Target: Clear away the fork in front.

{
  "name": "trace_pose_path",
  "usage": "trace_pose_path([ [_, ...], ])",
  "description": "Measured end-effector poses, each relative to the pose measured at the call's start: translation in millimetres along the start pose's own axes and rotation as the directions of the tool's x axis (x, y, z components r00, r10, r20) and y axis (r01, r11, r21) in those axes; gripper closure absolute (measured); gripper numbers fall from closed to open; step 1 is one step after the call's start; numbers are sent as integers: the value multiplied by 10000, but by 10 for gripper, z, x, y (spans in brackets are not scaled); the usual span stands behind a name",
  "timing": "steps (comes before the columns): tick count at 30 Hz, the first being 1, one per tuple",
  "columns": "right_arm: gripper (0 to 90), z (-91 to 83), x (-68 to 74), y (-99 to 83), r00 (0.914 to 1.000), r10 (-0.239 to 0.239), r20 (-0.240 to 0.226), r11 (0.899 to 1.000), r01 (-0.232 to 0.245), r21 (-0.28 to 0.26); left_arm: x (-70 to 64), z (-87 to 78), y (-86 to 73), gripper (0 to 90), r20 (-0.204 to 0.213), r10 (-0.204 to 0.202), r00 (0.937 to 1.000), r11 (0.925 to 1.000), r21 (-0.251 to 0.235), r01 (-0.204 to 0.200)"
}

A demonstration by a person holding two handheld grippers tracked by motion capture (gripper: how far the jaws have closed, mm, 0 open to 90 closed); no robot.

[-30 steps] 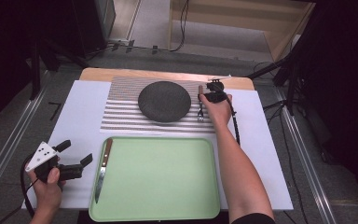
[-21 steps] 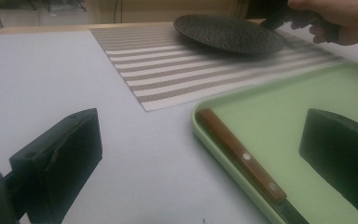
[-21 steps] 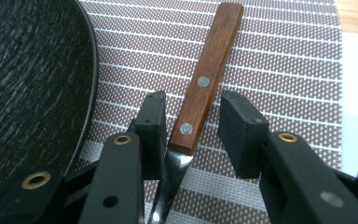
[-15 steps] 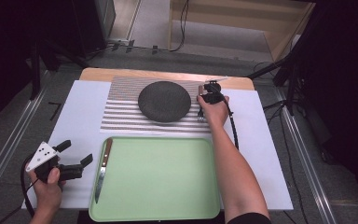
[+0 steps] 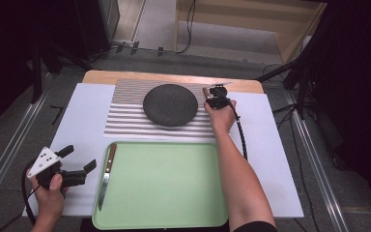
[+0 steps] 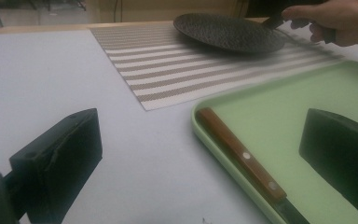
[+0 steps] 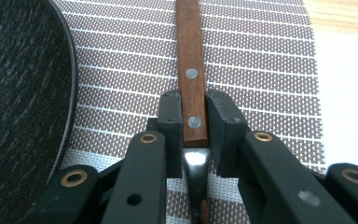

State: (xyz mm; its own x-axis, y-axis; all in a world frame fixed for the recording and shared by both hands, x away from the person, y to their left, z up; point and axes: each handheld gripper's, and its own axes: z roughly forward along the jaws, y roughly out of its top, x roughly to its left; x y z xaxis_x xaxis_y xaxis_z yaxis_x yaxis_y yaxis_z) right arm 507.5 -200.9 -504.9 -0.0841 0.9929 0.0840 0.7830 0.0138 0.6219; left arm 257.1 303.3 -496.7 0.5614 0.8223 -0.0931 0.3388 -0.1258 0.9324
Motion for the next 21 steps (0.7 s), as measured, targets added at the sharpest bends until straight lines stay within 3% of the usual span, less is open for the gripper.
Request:
trace_pose_path([
  [6,759,-19,-6,-11,9999,-168,-19,9999,168,-13,-2,1,0,0,-3,23,10000,10000,18,-23],
  [21,762,-186,-151,-94,9960,-374,-809,9962,307,-819,-2,8,1,0,-7,36,10000,10000,22,-36],
])
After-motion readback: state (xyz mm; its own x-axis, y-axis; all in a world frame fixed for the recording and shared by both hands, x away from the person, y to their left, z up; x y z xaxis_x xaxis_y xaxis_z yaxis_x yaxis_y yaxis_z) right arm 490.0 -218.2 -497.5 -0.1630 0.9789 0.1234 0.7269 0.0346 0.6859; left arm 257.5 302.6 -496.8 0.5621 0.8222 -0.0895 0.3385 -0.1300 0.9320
